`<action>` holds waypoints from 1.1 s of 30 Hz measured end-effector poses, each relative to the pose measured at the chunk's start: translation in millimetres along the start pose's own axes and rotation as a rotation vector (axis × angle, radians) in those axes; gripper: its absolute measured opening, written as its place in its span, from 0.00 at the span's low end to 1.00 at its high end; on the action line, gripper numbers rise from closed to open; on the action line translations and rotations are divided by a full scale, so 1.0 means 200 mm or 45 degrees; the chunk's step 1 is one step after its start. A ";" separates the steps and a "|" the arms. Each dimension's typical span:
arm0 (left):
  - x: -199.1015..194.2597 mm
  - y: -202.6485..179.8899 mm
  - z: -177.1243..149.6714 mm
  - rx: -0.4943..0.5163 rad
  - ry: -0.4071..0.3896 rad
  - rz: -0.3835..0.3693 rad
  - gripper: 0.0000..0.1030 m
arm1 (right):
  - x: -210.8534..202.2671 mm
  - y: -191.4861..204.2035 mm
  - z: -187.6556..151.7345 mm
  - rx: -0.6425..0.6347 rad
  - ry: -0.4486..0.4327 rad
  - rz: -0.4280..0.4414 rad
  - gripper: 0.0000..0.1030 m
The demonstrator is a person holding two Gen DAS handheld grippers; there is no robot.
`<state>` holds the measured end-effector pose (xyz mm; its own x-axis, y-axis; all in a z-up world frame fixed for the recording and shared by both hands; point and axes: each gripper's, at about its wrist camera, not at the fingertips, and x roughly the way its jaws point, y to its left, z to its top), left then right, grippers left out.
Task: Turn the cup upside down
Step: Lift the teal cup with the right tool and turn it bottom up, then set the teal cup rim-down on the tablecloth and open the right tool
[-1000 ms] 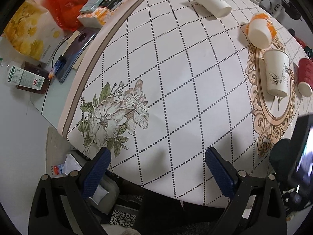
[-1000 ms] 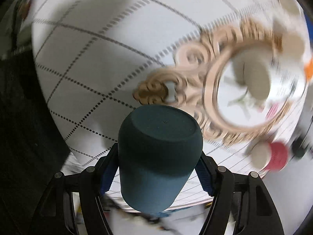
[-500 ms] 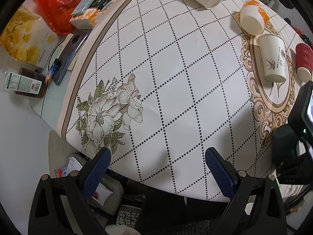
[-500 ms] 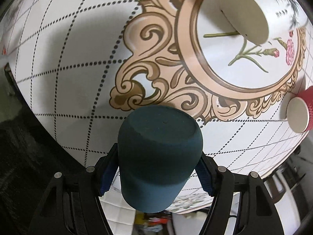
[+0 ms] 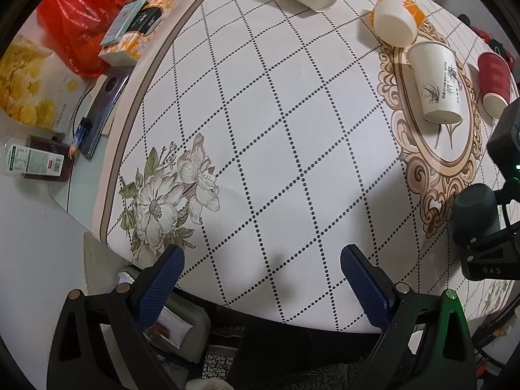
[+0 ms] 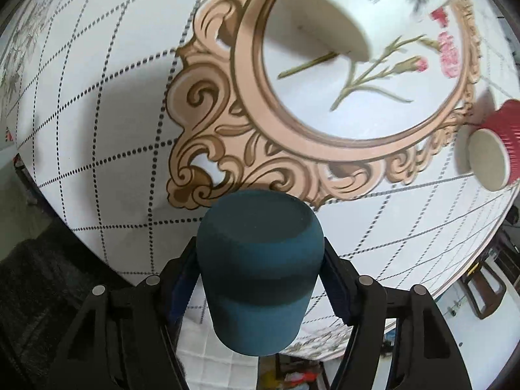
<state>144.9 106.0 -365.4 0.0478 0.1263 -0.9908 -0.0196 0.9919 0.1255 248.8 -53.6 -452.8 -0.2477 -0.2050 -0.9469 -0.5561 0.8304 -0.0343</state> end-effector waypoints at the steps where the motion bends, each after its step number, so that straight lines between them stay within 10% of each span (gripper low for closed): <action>1: 0.00 -0.01 0.00 0.005 0.000 -0.001 0.96 | -0.02 -0.02 -0.02 0.005 -0.024 -0.008 0.69; 15: -0.03 -0.20 0.10 0.106 0.003 -0.047 0.96 | -0.26 -0.37 -0.49 0.477 -0.722 0.136 0.69; 21: -0.02 -0.27 0.13 0.152 0.009 -0.036 0.96 | -0.24 -0.20 -0.62 0.632 -1.042 0.142 0.69; 33: -0.02 -0.35 0.04 0.256 -0.001 -0.054 0.96 | -0.14 -0.03 -0.74 0.679 -1.104 0.058 0.69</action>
<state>154.8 35.8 -370.1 0.0454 0.0844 -0.9954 0.1825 0.9790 0.0913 142.8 -129.5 -378.9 0.5185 0.1029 -0.8489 -0.0820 0.9941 0.0704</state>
